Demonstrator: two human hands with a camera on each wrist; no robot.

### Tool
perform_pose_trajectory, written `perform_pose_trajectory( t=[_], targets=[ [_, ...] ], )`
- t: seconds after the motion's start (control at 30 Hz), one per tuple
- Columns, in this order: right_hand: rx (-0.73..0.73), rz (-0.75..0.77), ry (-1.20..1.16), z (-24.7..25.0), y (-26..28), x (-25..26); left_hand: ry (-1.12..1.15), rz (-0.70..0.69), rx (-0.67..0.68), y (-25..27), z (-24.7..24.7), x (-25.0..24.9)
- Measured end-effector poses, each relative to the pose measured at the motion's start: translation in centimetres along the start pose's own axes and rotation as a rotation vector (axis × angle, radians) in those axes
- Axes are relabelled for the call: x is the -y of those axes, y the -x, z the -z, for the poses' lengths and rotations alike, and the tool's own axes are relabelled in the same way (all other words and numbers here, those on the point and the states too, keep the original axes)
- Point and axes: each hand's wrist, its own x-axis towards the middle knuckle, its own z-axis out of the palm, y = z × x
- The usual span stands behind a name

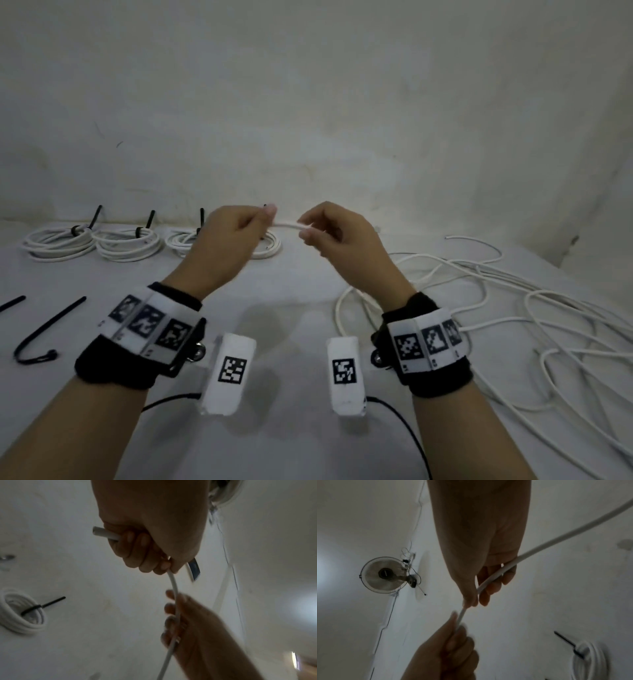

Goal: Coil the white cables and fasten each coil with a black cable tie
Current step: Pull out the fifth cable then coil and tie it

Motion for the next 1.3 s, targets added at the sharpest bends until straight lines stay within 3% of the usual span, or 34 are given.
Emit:
perform_pose_trajectory(
  t=[0.07, 0.1, 0.2, 0.27, 0.37, 0.6, 0.77, 0.9, 1.17, 1.3],
  targets=[
    [-0.026, 0.002, -0.003, 1.4, -0.1, -0.2, 0.251, 0.127, -0.069, -0.1, 1.2, -0.1],
    [-0.053, 0.005, -0.010, 2.0, -0.1, -0.4, 0.353, 0.193, -0.037, -0.2, 1.6, -0.2],
    [-0.120, 0.014, -0.016, 2.7, -0.1, -0.4, 0.551, 0.400, 0.225, 0.2, 1.6, -1.0],
    [-0.159, 0.013, -0.018, 2.5, -0.1, -0.5, 0.705, 0.403, 0.324, 0.4, 1.4, -1.6],
    [-0.155, -0.009, -0.046, 2.1, 0.0, -1.0, 0.979, 0.406, 0.241, 0.0, 2.0, -1.9],
    [0.124, -0.046, 0.215, 1.1, 0.6, -2.3, 1.386, 0.396, -0.089, -0.8, 3.6, -1.1],
    [0.364, 0.043, 0.477, -0.3, 0.8, -0.7, 1.436, 0.340, -0.207, -1.0, 3.2, -0.5],
    [0.513, 0.165, 0.620, -2.1, 1.1, 2.0, 1.286, 0.346, -0.193, -0.5, 1.3, -1.0],
    [0.421, 0.216, 0.523, -0.5, 1.2, 4.9, 0.970, 0.394, 0.048, 1.0, -1.8, -1.3],
    [0.336, 0.082, 0.402, 1.5, 1.1, 5.0, 0.833, 0.375, 0.158, 1.4, -1.5, -2.1]
  ],
)
